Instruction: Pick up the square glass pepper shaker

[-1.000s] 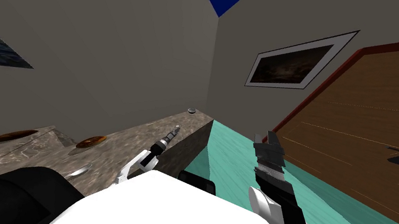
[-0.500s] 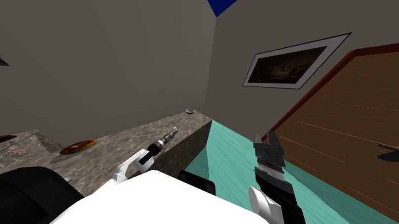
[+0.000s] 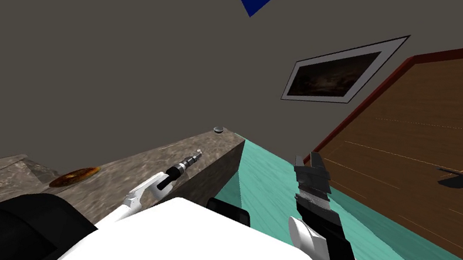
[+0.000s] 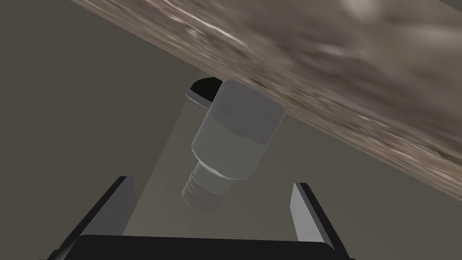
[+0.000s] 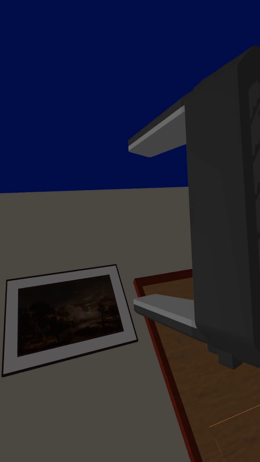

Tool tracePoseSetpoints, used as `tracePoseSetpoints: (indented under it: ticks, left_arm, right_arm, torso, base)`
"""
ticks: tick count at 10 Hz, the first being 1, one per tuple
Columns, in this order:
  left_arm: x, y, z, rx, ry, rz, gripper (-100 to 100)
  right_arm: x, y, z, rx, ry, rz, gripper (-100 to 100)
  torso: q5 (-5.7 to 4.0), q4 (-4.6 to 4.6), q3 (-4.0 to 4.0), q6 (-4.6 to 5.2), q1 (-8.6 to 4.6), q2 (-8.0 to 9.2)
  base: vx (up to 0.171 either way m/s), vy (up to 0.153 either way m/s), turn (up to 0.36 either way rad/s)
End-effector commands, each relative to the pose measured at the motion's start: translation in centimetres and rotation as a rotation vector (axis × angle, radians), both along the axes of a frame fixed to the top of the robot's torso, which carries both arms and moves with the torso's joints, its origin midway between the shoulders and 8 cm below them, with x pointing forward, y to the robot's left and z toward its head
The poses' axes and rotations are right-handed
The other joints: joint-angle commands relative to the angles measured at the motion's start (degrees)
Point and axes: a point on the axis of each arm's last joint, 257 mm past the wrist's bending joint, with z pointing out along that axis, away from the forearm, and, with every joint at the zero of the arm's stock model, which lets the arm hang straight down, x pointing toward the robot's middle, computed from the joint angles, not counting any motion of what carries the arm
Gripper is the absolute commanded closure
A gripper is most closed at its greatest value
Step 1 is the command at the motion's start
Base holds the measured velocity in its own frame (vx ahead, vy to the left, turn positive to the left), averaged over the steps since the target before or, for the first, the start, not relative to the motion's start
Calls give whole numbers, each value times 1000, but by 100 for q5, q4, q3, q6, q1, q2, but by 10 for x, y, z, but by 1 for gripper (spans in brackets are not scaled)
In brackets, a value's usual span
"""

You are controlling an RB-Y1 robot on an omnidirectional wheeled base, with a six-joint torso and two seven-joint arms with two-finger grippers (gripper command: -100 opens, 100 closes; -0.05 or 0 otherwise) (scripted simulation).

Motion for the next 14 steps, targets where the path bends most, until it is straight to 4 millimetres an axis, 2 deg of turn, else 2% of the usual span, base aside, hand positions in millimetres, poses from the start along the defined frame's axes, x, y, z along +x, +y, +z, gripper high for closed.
tracePoseSetpoints:
  ticks: [1, 2, 3, 4, 8, 10, 14]
  left_arm:
    - [0, 0, 0, 0, 0, 0, -100]
    - [0, 1, -1, 5, 2, 1, 0]
    - [0, 1, -1, 4, 2, 0, -100]
    - [0, 1, -1, 4, 2, 0, 100]
    - [0, 1, -1, 4, 2, 0, 100]
    - [-7, 6, 4, 2, 7, -9, -100]
    - [-20, 8, 17, -11, 14, -41, -100]
  right_arm:
    - [0, 0, 0, 0, 0, 0, 0]
    - [0, 0, 0, 0, 0, 0, 0]
    - [0, 0, 0, 0, 0, 0, 0]
    - [0, 0, 0, 0, 0, 0, 0]
    - [0, 0, 0, 0, 0, 0, 0]
    - [0, 0, 0, 0, 0, 0, 0]
    - [0, 0, 0, 0, 0, 0, 0]
  torso:
    - [0, 0, 0, 0, 0, 0]
    - [1, 2, 5, 0, 2, 8]
    - [1, 3, 8, 0, 5, 14]
    - [1, 4, 9, 0, 6, 16]
    - [2, 4, 10, 0, 6, 18]
    - [2, 4, 10, 0, 6, 18]
    - [3, 7, 19, 1, 16, 33]
  base:
    - [15, -10, 4]
    - [0, 0, 0]
    - [0, 0, 0]
    - [0, 0, 0]
    - [0, 0, 0]
    - [-7, 7, -64]
    - [-33, 27, -134]
